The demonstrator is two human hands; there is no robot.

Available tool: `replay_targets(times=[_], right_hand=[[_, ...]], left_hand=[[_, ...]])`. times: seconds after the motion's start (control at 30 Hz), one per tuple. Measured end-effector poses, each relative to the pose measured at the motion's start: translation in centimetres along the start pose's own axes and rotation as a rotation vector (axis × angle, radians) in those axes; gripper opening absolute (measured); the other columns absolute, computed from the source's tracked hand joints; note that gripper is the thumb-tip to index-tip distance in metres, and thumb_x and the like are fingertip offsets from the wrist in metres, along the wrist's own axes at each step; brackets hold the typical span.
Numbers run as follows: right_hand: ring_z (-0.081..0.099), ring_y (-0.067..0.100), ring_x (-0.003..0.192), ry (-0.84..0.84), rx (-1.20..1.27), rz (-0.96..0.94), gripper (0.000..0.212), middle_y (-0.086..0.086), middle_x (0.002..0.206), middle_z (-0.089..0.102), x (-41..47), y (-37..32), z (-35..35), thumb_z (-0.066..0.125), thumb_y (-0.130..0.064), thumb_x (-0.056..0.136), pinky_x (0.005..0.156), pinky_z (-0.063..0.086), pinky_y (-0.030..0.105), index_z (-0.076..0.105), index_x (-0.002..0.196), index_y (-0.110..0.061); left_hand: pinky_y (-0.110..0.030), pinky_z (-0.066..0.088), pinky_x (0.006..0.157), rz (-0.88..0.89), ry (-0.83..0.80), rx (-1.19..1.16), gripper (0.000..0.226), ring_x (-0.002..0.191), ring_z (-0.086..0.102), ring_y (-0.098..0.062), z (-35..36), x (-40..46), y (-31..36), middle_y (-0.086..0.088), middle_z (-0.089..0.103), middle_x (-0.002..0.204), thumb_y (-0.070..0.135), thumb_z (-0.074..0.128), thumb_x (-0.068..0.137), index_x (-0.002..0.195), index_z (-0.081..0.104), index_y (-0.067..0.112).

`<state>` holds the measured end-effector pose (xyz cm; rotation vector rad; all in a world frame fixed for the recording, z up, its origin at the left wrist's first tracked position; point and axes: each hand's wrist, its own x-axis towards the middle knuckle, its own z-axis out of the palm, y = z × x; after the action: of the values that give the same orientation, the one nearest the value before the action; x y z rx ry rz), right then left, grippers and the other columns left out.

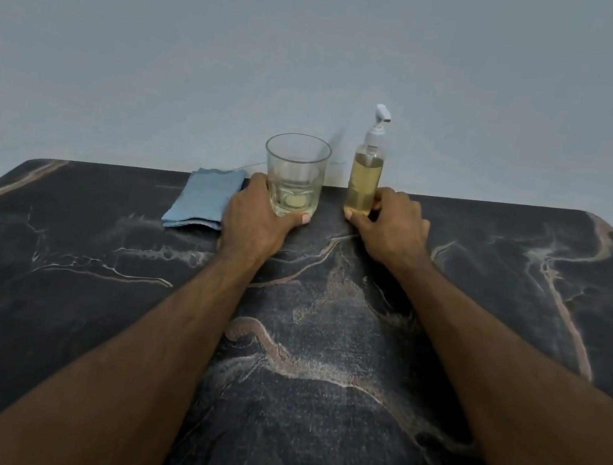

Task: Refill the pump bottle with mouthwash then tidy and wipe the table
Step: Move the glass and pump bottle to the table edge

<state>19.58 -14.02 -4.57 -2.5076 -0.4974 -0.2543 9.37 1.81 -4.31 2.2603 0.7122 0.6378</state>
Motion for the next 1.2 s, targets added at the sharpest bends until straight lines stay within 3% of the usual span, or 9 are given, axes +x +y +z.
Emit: replay_targets(times=[0.33, 0.83, 1.2], right_hand=[[0.049, 0.027, 0.117, 0.001, -0.047, 0.000, 0.052, 0.004, 0.122, 0.058, -0.18, -0.18, -0.02, 0.060, -0.058, 0.085, 0.095, 0.038, 0.045, 0.060, 0.118, -0.018], [0.049, 0.027, 0.117, 0.009, -0.074, -0.001, 0.056, 0.006, 0.125, 0.057, -0.38, -0.36, -0.04, 0.059, -0.060, 0.085, 0.097, 0.038, 0.046, 0.059, 0.122, -0.017], [0.048, 0.028, 0.118, 0.008, -0.088, 0.001, 0.057, 0.007, 0.126, 0.055, -0.48, -0.49, -0.13, 0.058, -0.059, 0.086, 0.097, 0.038, 0.045, 0.058, 0.124, -0.017]], left_hand=[[-0.039, 0.048, 0.094, -0.003, 0.024, 0.002, 0.070, 0.118, 0.058, -0.027, 0.31, 0.08, -0.11, -0.008, 0.062, 0.129, 0.044, 0.081, 0.075, 0.130, 0.050, 0.012], [-0.040, 0.049, 0.097, -0.002, 0.011, -0.017, 0.073, 0.119, 0.057, -0.027, 0.09, -0.08, -0.08, -0.009, 0.059, 0.133, 0.045, 0.077, 0.079, 0.134, 0.045, 0.010], [-0.042, 0.049, 0.095, -0.005, 0.017, 0.022, 0.065, 0.117, 0.057, -0.028, 0.09, 0.01, 0.04, -0.009, 0.062, 0.128, 0.046, 0.074, 0.081, 0.130, 0.051, 0.012]])
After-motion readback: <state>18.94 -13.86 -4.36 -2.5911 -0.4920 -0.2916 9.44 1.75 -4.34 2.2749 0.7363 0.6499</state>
